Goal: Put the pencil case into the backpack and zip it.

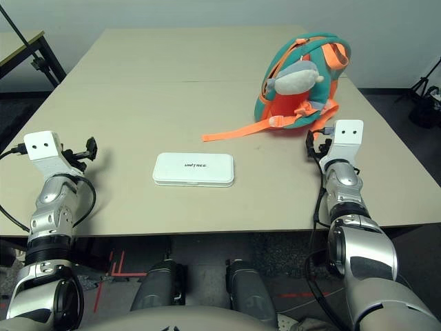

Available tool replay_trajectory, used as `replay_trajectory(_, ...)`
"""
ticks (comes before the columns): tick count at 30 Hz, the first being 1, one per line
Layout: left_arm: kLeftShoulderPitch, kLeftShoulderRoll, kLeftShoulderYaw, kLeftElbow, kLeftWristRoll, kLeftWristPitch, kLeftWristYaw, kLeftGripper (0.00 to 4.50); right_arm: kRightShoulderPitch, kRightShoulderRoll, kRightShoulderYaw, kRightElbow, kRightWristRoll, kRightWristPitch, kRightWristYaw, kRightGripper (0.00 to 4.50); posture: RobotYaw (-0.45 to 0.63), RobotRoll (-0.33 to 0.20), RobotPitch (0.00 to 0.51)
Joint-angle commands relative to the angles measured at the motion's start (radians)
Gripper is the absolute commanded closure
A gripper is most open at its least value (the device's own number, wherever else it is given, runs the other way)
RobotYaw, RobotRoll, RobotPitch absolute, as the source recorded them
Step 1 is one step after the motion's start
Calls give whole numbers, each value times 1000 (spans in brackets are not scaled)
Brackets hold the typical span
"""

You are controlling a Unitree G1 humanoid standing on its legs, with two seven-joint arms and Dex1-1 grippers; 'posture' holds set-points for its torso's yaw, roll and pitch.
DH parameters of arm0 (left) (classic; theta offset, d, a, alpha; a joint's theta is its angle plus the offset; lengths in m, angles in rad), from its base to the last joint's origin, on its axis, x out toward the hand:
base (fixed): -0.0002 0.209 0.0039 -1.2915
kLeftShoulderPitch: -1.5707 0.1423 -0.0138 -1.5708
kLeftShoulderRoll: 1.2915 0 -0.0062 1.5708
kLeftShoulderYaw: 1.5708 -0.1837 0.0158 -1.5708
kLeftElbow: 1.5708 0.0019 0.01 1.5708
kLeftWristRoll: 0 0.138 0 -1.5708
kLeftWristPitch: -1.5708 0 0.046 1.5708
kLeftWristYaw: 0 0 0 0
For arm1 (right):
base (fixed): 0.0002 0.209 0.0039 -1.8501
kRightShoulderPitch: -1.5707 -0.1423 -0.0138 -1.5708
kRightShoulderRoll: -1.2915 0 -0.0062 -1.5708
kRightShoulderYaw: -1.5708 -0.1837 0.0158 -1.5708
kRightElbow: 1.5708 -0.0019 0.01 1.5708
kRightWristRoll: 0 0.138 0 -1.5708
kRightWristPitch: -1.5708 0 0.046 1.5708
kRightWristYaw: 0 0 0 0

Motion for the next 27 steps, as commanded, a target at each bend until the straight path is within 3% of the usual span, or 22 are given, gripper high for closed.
replay_trajectory(1, -30, 18, -18, 13, -2, 10, -35, 0, 21, -7, -18, -2, 20, -6, 9, 50, 1, 0, 41)
replay_trajectory(6, -59, 43, -20, 20, -52, 33, -154, 0, 102, -5, -36, -112, 62, -30, 50, 50, -23, 0, 24)
replay_trajectory(10, -93, 95, -27, 36, -108, 54, -320, 0, 204, -21, -23, -341, 111, 62, 176, 50, -49, 0, 13)
replay_trajectory(11, -107, 118, -17, 55, -133, 66, -374, 0, 251, -25, -6, -447, 123, 117, 214, 414, -108, 0, 5)
replay_trajectory(12, -127, 137, -5, 70, -174, 98, -439, 0, 300, -41, 23, -562, 139, 195, 278, 616, -123, 0, 2)
replay_trajectory(16, -178, 192, -5, 107, -278, 235, -627, 0, 424, -124, 124, -907, 179, 464, 454, 2145, -160, 0, 0)
replay_trajectory(18, -201, 220, -34, 94, -341, 411, -704, 0, 442, -198, 205, -1010, 134, 570, 536, 2920, -183, 0, 0)
replay_trajectory(22, -233, 256, -86, 95, -375, 593, -806, 0, 430, -256, 290, -1130, 113, 697, 610, 4472, -196, 0, 0)
replay_trajectory(27, -296, 275, -148, 169, -368, 699, -928, 0, 383, -237, 368, -1213, 115, 802, 668, 4472, -190, 0, 0)
